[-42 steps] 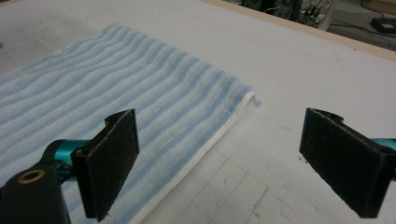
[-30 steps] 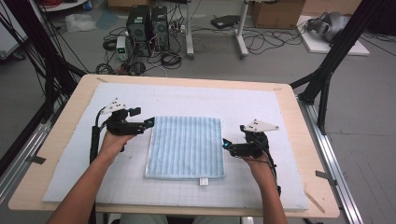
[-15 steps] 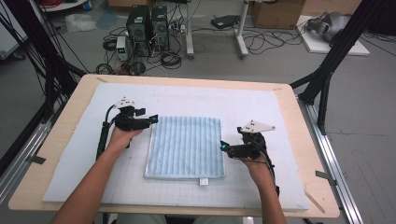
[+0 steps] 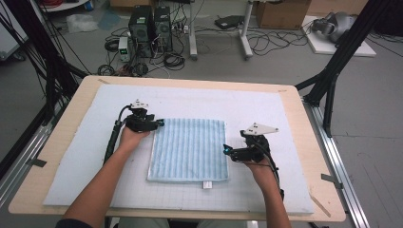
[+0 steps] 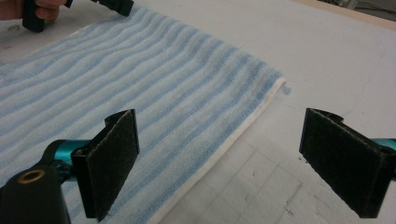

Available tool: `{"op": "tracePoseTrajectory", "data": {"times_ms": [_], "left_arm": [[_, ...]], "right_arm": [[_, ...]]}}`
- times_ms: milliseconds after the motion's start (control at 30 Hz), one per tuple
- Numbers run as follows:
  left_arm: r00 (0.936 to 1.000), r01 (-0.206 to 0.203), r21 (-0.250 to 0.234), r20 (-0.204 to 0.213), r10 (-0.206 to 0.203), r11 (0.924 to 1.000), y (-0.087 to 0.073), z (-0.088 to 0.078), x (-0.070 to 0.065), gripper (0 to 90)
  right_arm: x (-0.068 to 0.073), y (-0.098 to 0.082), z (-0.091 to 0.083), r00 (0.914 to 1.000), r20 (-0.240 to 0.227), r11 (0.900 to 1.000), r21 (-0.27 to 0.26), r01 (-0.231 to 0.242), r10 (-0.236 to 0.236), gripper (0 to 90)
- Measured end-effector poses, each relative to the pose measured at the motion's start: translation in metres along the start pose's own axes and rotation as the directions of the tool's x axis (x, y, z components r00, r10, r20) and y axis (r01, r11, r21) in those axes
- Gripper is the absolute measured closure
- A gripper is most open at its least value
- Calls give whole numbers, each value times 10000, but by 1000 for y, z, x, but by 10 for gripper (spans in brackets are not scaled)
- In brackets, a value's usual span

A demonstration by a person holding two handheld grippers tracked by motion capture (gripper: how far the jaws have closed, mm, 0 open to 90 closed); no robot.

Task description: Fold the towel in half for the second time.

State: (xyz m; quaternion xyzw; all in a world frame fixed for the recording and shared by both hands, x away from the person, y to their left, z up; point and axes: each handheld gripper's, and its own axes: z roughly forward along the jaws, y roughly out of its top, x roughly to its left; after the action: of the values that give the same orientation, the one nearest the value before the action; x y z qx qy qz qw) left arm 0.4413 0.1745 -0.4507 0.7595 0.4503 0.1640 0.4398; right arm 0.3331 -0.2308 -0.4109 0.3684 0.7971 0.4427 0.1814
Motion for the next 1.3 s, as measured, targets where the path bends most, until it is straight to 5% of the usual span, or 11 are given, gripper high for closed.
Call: {"op": "tracePoseTrajectory", "data": {"times_ms": [467,667,833,1000,1300], "left_arm": [[9951,-920,206,374,912,9955,0,1,-7,856],[9959,-836,191,363,829,9963,0,1,-6,873],[9974,-454,57,564,450,9990,-1,0,-3,874],[9970,-500,73,602,495,9987,-1,-1,-3,875],[9978,-96,88,649,90,9999,-1,-1,-1,875]], "right_arm": [[0,2,12,9997,-110,9994,285,-212,215,112],[-12,14,29,9980,-2,9972,402,-634,635,112],[-30,26,53,9944,273,9906,891,-1041,1021,112],[-46,31,76,9903,417,9815,1335,-1370,1325,122],[-47,43,110,9935,480,9720,2071,-1114,1036,366]]}}
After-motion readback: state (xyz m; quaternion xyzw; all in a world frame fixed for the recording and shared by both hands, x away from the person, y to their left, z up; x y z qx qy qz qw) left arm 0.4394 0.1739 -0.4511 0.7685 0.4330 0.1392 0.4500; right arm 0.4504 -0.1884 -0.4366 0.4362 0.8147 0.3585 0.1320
